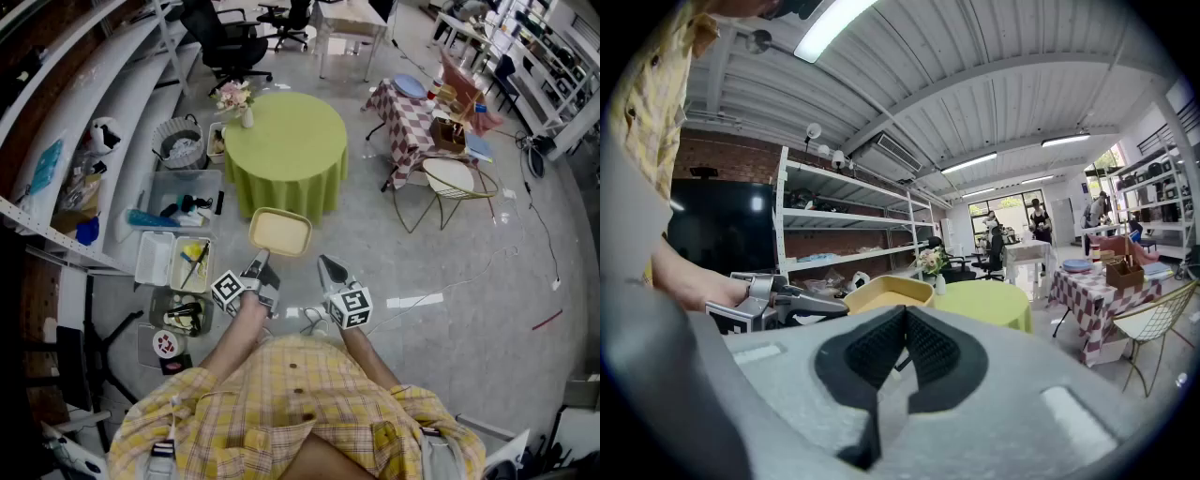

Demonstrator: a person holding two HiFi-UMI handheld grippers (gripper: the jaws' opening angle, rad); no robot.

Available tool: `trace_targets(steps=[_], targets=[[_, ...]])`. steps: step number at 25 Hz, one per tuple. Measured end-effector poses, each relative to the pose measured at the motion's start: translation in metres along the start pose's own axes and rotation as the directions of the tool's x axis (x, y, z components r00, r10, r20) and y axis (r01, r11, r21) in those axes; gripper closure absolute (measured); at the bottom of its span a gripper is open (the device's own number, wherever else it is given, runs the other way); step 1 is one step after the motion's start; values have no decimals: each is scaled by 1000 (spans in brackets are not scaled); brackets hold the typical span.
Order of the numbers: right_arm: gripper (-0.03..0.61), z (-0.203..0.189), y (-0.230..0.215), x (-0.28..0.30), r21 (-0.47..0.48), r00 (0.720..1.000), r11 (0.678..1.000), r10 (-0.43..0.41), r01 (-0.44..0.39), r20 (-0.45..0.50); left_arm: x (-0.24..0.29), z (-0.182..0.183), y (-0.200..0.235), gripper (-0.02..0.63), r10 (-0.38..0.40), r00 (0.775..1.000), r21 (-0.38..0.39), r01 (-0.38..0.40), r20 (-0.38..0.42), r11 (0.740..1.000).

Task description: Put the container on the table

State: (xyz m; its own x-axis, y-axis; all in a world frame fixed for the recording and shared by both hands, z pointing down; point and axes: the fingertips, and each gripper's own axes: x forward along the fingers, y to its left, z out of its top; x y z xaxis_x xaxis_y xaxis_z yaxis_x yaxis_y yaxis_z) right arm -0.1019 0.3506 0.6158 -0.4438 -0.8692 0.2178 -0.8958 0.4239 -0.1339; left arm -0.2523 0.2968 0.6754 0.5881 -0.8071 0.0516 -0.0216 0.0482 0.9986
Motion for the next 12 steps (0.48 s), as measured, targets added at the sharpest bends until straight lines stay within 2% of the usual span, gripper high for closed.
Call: trace_targets(steps=[5,12], targets=[[580,18,-8,15,2,999,1000,19,-19,30,17,8,-7,600,-16,1000,7,16,4,1000],[580,22,-4,16,-17,999,999,39,-39,29,14,7,-10,600,-22,1000,7,22,19,1000]])
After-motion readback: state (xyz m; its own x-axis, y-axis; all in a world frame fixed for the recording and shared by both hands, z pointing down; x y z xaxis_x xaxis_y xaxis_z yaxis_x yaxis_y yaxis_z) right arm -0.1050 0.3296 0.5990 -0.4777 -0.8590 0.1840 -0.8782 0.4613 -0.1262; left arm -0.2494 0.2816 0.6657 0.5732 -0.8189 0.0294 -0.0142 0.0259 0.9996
